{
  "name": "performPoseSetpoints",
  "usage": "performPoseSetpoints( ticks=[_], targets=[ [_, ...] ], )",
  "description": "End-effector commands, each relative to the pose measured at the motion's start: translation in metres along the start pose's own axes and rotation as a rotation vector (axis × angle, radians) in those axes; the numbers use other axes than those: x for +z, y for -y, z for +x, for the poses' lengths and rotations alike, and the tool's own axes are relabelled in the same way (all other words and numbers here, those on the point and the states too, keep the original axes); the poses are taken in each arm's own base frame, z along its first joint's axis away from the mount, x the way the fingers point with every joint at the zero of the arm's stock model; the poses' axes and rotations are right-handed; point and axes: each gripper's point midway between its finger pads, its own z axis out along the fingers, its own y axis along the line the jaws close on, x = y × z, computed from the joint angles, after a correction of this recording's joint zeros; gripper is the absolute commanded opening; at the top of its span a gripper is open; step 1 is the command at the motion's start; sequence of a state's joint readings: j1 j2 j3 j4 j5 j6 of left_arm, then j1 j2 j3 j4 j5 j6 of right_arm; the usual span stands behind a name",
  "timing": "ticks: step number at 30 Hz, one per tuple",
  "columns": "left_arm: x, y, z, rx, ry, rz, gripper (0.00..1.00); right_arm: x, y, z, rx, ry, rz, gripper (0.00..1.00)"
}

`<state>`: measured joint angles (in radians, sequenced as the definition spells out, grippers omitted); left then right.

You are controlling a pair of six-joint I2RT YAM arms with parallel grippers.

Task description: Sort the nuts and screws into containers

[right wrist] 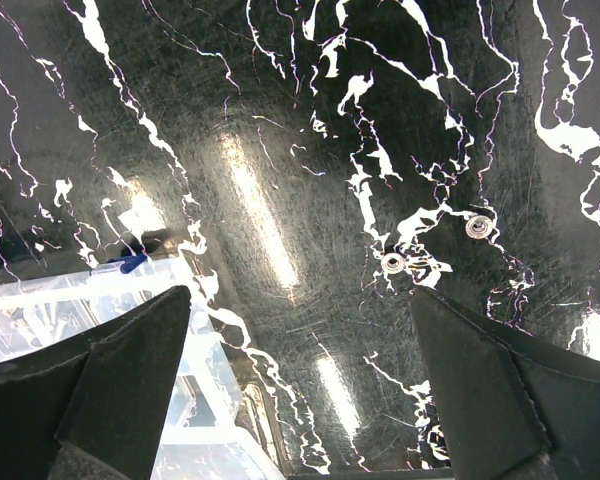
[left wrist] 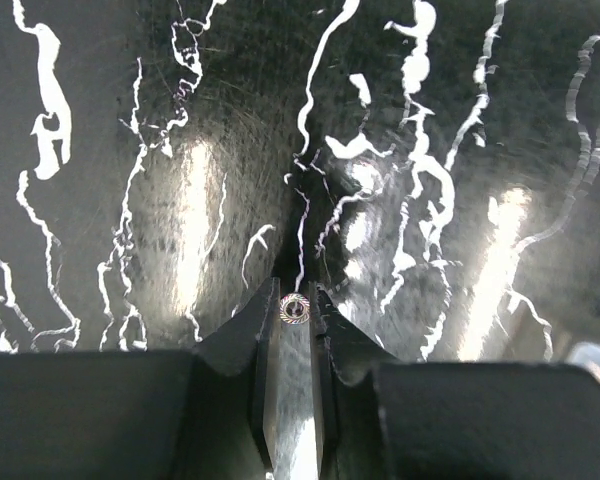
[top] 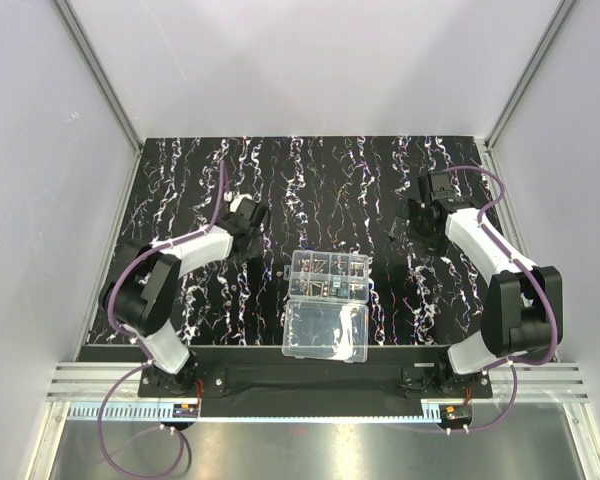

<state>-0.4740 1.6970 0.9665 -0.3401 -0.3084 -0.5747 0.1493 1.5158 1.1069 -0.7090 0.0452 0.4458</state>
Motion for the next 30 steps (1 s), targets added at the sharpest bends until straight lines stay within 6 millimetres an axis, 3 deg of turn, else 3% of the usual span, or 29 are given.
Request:
performPoseSetpoints(
  ticks=[1, 6, 10, 13, 16, 24, 30],
  targets=[
    [-0.031, 0.017, -0.033, -0.016, 0.095, 0.098, 0.08, -0.013, -0.002, -0.018, 0.018, 0.063, 0.007, 1.0],
    [-0.07, 0.052, -0.055, 0.022, 0.159, 0.212, 0.08, -0.025, 0.0, -0.028, 0.028, 0.128, 0.007, 1.0],
    [-0.114, 0.113, -0.063, 0.104, 0.222, 0.357, 0.08, -0.035, 0.005, -0.033, 0.025, 0.174, 0.024, 1.0],
    [-0.129, 0.147, -0.057, 0.149, 0.233, 0.42, 0.08, -0.035, 0.007, -0.03, 0.02, 0.17, 0.027, 1.0],
    [-0.131, 0.168, -0.043, 0.181, 0.214, 0.451, 0.08, -0.032, 0.008, -0.026, 0.015, 0.156, 0.025, 1.0],
    [-0.137, 0.191, -0.013, 0.232, 0.171, 0.493, 0.08, -0.027, 0.009, -0.018, -0.003, 0.139, 0.013, 1.0],
    [-0.137, 0.191, -0.005, 0.25, 0.169, 0.484, 0.08, -0.024, 0.007, -0.016, -0.006, 0.129, 0.009, 1.0]
  ],
)
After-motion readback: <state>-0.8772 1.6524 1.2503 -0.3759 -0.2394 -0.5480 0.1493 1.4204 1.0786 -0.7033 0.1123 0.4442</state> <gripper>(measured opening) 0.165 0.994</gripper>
